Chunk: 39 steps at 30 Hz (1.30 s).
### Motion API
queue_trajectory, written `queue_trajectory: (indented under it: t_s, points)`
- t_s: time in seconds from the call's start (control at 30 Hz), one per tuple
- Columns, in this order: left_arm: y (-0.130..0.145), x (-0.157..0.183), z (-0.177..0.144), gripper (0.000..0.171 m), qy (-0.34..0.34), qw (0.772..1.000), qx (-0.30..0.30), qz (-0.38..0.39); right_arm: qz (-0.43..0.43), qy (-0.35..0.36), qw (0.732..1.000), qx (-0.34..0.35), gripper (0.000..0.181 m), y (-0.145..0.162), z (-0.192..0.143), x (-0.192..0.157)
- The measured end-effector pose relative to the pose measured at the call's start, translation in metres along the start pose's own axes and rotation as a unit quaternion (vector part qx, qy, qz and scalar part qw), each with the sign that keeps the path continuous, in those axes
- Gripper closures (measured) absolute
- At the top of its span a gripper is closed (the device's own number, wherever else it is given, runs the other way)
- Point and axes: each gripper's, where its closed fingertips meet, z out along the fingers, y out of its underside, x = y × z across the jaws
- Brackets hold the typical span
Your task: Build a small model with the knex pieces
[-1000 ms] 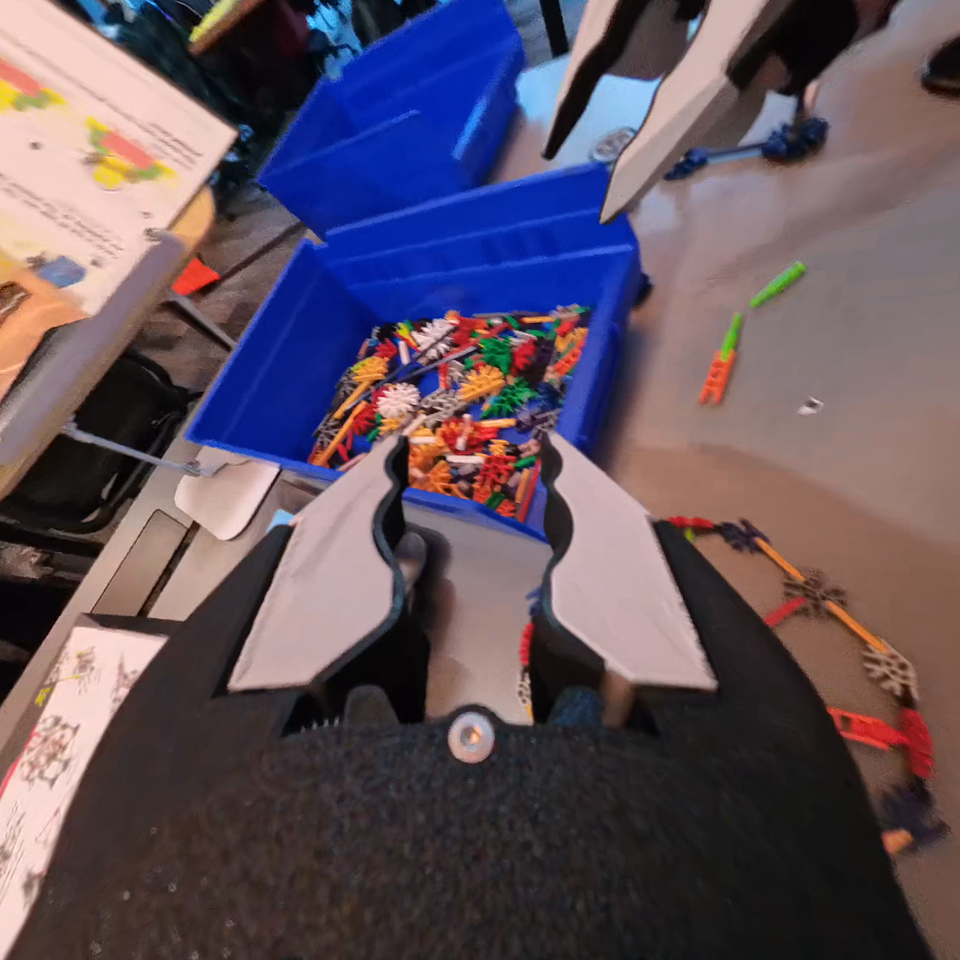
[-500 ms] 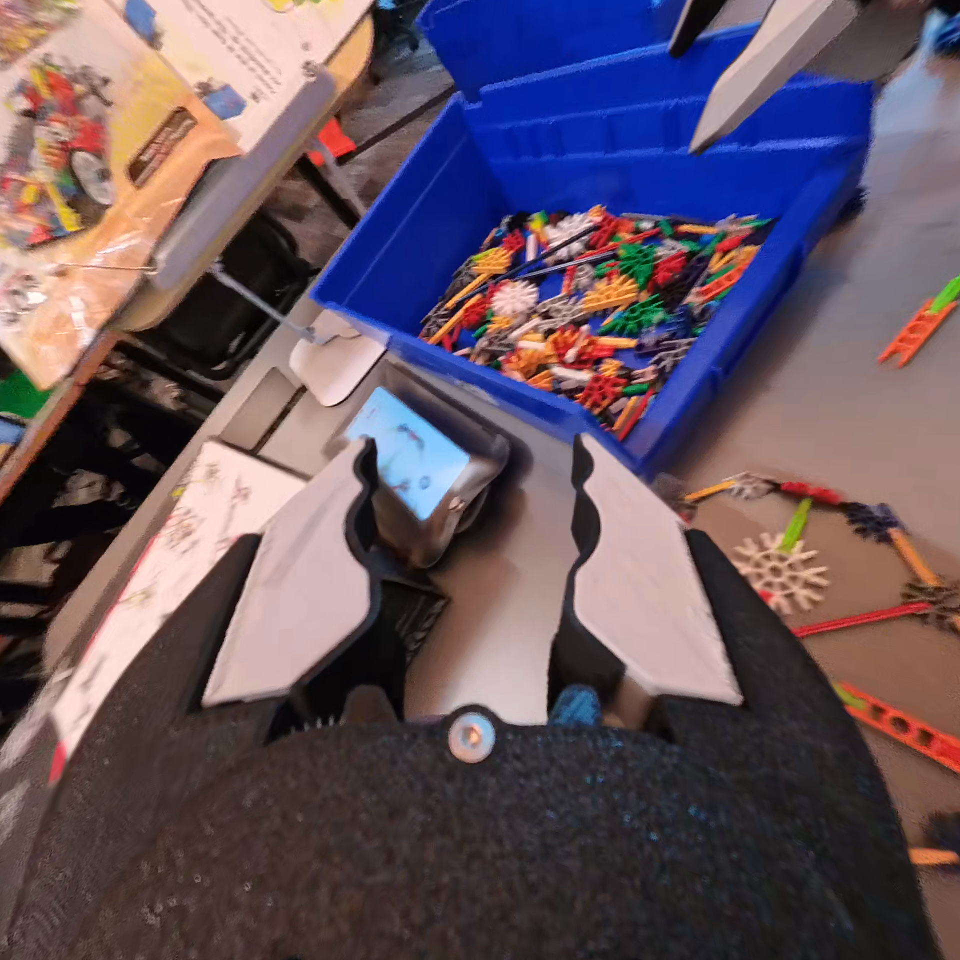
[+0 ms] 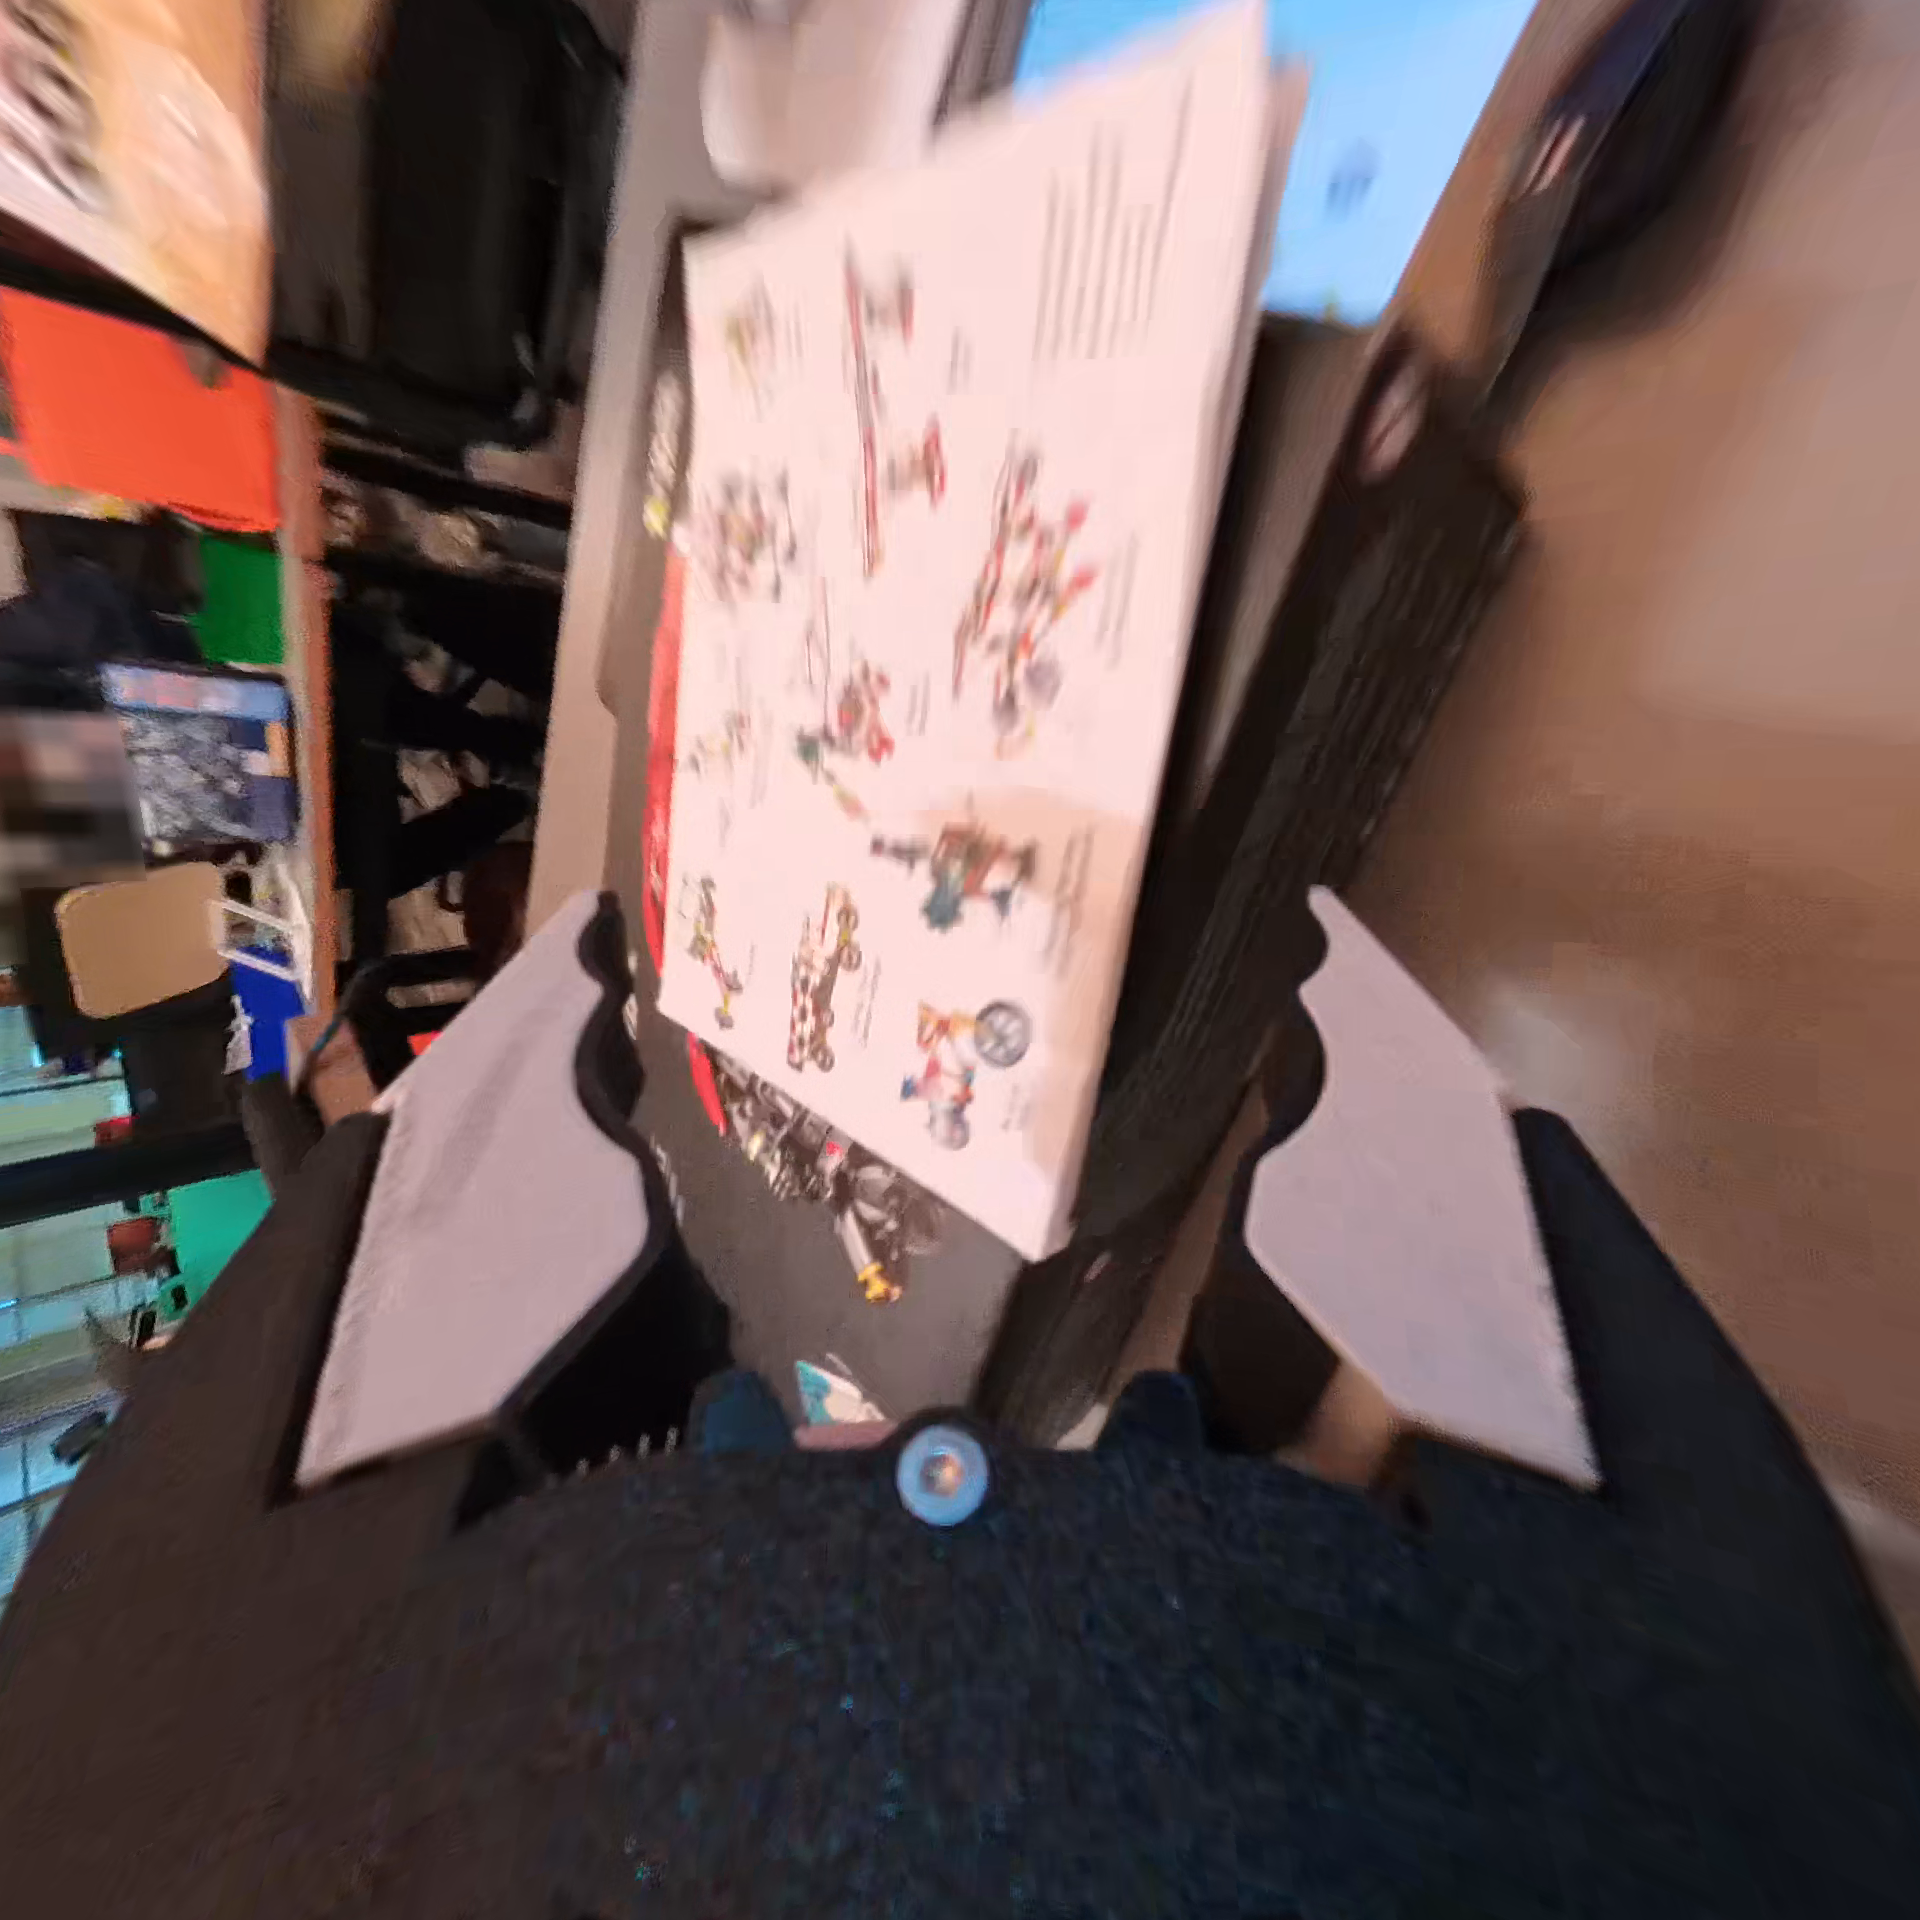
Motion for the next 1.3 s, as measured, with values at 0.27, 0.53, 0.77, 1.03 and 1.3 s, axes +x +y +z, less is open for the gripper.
queue_trajectory:
  t_s: [0.27, 0.53, 0.77, 1.03, 1.3]
  points:
    - [0.054, 0.016, 0.059, 0.028, 0.091, 0.995, -0.039, 0.022, 0.041, 0.02, 0.998, 0.039, 0.122, -0.005, -0.006, 0.022]
    - [0.058, -0.003, 0.078, 0.03, 0.083, 0.996, -0.009, 0.032, 0.008, 0.02, 0.999, 0.044, 0.124, -0.003, 0.001, 0.016]
    - [0.075, -0.048, 0.117, 0.033, 0.084, 0.995, -0.008, 0.055, 0.008, -0.002, 0.998, 0.069, 0.127, -0.005, 0.007, 0.015]
    - [0.089, -0.109, 0.175, 0.033, 0.089, 0.994, -0.003, 0.063, 0.012, -0.009, 0.996, 0.084, 0.127, -0.006, 0.009, 0.017]
    - [0.092, -0.144, 0.209, 0.031, 0.09, 0.993, 0.03, 0.075, 0.01, -0.011, 0.995, 0.095, 0.127, -0.006, 0.01, 0.018]
